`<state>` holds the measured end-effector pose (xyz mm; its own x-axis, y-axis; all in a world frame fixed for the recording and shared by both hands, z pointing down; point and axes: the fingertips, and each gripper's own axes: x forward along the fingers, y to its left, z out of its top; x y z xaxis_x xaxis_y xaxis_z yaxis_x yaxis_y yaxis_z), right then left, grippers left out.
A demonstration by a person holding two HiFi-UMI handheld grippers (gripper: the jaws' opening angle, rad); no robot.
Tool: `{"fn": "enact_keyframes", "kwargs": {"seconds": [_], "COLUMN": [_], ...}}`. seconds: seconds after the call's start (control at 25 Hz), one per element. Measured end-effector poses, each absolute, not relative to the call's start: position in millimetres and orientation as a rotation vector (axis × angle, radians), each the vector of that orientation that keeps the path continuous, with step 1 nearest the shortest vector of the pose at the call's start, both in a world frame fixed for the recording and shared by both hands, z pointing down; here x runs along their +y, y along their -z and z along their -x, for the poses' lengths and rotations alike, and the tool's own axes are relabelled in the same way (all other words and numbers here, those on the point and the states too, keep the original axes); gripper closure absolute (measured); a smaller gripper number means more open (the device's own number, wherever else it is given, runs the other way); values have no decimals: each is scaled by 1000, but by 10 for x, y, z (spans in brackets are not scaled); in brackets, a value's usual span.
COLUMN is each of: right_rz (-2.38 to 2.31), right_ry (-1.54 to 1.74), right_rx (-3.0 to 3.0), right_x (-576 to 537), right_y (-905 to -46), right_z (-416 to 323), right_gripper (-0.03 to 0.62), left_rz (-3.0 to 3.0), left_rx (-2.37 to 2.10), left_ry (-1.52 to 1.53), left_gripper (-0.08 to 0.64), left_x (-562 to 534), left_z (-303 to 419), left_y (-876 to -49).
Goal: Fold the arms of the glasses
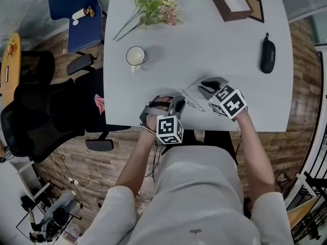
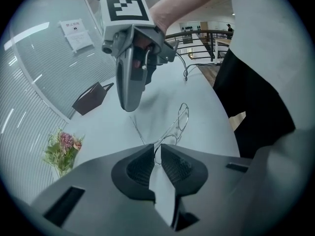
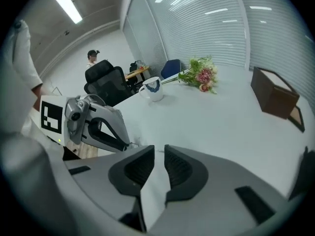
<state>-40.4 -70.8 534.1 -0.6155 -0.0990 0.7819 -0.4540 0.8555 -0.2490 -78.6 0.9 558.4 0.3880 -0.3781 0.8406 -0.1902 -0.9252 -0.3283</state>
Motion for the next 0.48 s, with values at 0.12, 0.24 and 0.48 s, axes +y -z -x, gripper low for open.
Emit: {"fn": "enact_keyframes", "kwargs": {"seconds": [0.12, 0.24, 0.48], "right_rz": [-359, -259, -135], "right_ry": [-301, -33, 183], "right_rx": [-2150, -2033, -1911], "right_x": [-761, -809, -914], "right_y": [-5343, -5463, -5691], "right_z": [435, 458, 442], "right_gripper": [503, 483, 486], "left_rz": [2460, 2456, 2441], "left_rx": [513, 517, 501], "left_ry": [1558, 1554, 1560], "left_gripper": [510, 518, 529], "left_x": [8, -8, 23], "left_z": [766, 776, 773], "left_y": [-5593, -5581, -5618]}}
